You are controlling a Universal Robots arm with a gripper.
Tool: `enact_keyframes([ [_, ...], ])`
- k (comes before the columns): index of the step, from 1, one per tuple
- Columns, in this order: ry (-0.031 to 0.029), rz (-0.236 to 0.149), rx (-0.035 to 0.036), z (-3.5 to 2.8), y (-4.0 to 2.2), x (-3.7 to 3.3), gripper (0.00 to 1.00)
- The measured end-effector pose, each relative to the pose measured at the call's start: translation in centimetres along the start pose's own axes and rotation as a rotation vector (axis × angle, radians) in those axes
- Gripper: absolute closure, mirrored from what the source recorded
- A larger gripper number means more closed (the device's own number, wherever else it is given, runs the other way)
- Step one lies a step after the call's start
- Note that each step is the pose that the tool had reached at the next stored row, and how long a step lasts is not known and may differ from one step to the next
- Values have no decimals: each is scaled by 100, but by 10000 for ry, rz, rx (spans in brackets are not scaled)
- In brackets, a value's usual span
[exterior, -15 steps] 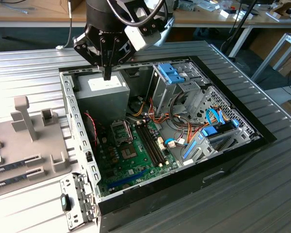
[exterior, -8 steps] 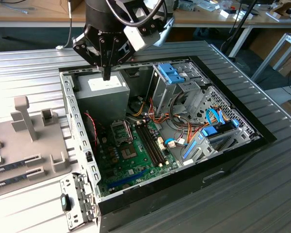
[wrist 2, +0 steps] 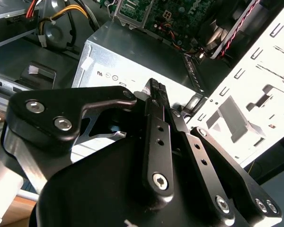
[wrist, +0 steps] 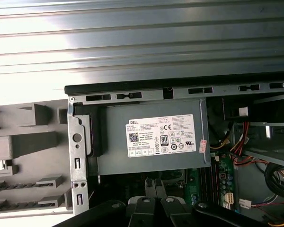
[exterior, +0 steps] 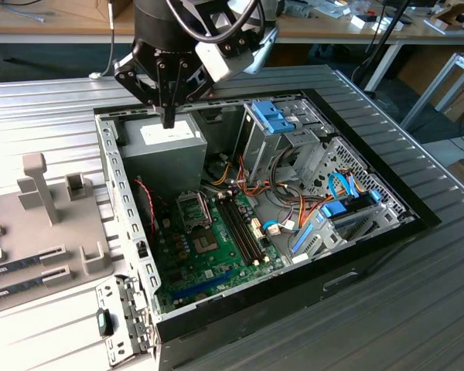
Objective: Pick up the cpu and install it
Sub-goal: 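Reach for the cpu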
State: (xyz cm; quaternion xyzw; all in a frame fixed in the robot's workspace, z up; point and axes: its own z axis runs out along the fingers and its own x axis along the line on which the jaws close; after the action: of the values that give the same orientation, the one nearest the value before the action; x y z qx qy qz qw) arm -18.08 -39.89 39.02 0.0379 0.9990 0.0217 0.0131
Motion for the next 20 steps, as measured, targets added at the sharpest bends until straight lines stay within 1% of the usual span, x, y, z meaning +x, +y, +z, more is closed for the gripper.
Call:
enact_keyframes([
  [20,0,0,1,1,-4,44,89],
])
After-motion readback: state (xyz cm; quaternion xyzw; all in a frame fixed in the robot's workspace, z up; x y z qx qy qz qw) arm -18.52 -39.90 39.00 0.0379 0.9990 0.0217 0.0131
